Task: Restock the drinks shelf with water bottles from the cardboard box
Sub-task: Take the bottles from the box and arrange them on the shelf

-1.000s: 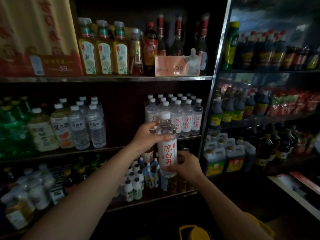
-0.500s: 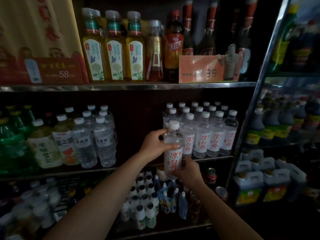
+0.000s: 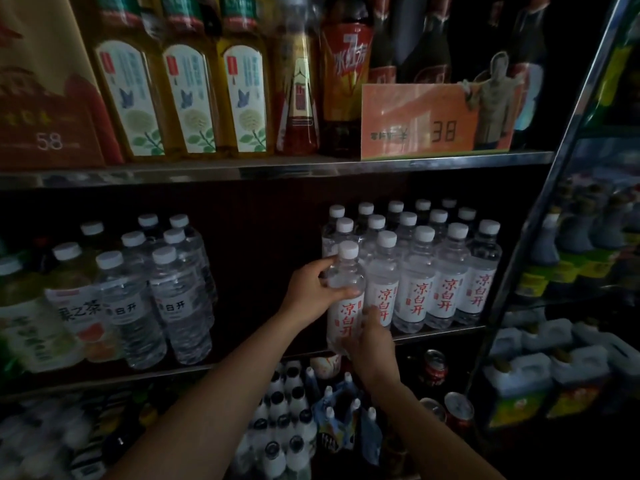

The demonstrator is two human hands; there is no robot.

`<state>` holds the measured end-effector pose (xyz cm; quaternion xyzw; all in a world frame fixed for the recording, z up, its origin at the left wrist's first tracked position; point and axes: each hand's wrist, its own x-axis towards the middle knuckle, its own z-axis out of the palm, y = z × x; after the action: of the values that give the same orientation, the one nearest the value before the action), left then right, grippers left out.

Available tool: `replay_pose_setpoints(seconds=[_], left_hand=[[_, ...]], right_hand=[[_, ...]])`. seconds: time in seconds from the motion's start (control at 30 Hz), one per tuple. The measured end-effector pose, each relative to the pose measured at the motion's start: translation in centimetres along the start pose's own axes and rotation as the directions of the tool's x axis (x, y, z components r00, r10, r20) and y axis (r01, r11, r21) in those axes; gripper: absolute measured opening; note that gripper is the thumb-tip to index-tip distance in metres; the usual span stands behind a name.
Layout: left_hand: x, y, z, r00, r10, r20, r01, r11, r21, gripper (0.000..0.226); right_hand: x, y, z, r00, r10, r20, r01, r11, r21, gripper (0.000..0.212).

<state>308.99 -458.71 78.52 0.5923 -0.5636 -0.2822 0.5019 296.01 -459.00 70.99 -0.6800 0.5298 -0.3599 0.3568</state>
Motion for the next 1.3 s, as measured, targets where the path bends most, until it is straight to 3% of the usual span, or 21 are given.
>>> replay_pose_setpoints(seconds=[0.27,0.4,0.57,0.7,0.8,1.03,1.3], left_hand=[[1.9,-0.3,2.2,0.987,0.051,-0.155,-0.040,0.996,0.074,0.065],[2.4,-0.7,2.5,0.976,0.099,-0.194,-0.075,0.989,0.130,0.066],[2.2,-0.5,2.3,0.984,0.081,-0.160,-0.054,0.985,0.167,0.070],[1.6,-0.5,1.4,1.000,0.004,0.009,-0.006,0.985,0.171,0.085],[0.2,-0.1,0.5,0.997,-0.031,0.072,0.016,0.979,0.204,0.093],[-4.6,0.8,-1.6,0.989,-0.135,0.060,0.102,0.918,0.383,0.083],[-14.4,3.2,0.3,0.976,-0.128,0.179,0.025,0.874,0.485,0.066]], right_hand=[[1.6,-0.6,-0.5,0.995,-0.079,-0.057,0.063,0.966,-0.250,0.039],[1.9,-0.6,-0.2,0.995,-0.078,-0.061,0.058,0.961,-0.271,0.042],[1.7,-0.5,0.0,0.991,-0.084,-0.105,0.052,0.959,-0.278,0.041],[1.4,-0.8,0.0,0.990,-0.031,-0.138,0.003,0.980,-0.200,0.028],[1.2,-0.8,-0.9,0.995,0.032,-0.090,-0.049,0.981,-0.187,0.025],[-2.7,-1.1,-4.4,0.997,0.049,0.053,-0.025,0.926,-0.378,0.026],[-11.7,-0.6,-9.0,0.997,0.032,0.066,-0.001,0.905,-0.425,0.042]])
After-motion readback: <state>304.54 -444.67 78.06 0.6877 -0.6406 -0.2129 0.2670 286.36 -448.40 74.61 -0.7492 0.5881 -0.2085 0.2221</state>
